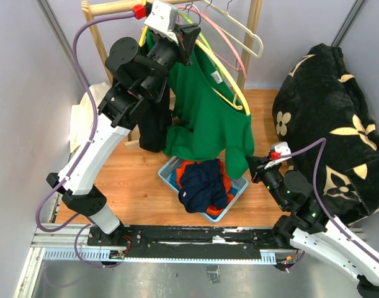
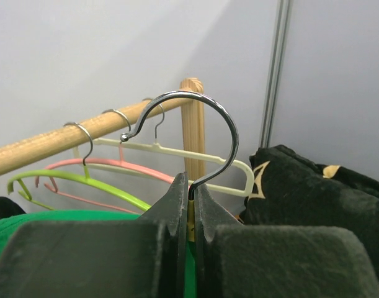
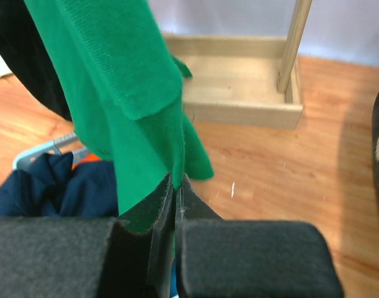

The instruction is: Remove the t-shirt from the hanger

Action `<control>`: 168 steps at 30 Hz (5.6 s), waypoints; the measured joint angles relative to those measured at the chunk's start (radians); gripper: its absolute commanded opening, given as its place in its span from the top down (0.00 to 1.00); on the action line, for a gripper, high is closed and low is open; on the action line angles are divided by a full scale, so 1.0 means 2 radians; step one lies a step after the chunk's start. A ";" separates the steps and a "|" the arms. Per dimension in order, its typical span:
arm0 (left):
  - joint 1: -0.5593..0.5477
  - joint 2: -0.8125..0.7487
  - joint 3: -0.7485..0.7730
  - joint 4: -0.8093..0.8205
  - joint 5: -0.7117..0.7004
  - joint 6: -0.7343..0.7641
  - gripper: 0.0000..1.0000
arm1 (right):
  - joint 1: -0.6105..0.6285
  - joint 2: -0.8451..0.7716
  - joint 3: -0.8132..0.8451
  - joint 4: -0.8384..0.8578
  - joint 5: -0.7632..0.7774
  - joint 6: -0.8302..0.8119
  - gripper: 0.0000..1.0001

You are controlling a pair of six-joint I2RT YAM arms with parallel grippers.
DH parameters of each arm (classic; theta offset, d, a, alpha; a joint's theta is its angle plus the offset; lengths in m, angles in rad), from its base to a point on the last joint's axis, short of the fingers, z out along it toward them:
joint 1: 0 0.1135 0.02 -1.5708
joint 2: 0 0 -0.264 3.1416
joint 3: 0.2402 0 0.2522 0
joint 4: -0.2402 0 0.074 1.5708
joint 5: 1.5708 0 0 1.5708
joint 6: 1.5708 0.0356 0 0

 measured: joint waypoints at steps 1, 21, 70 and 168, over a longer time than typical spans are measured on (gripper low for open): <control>0.000 0.000 0.006 -0.003 -0.002 0.002 1.00 | 0.000 0.000 -0.009 -0.002 0.001 0.006 0.99; 0.000 -0.028 -0.083 0.002 0.014 0.001 0.99 | 0.000 -0.039 0.053 -0.019 -0.016 -0.039 0.39; -0.045 -0.053 -0.186 0.048 -0.002 -0.016 1.00 | 0.000 0.217 0.274 0.074 -0.115 -0.097 0.57; -0.046 -0.128 -0.369 0.136 -0.015 -0.016 0.99 | 0.000 0.134 0.227 0.081 -0.091 -0.127 0.99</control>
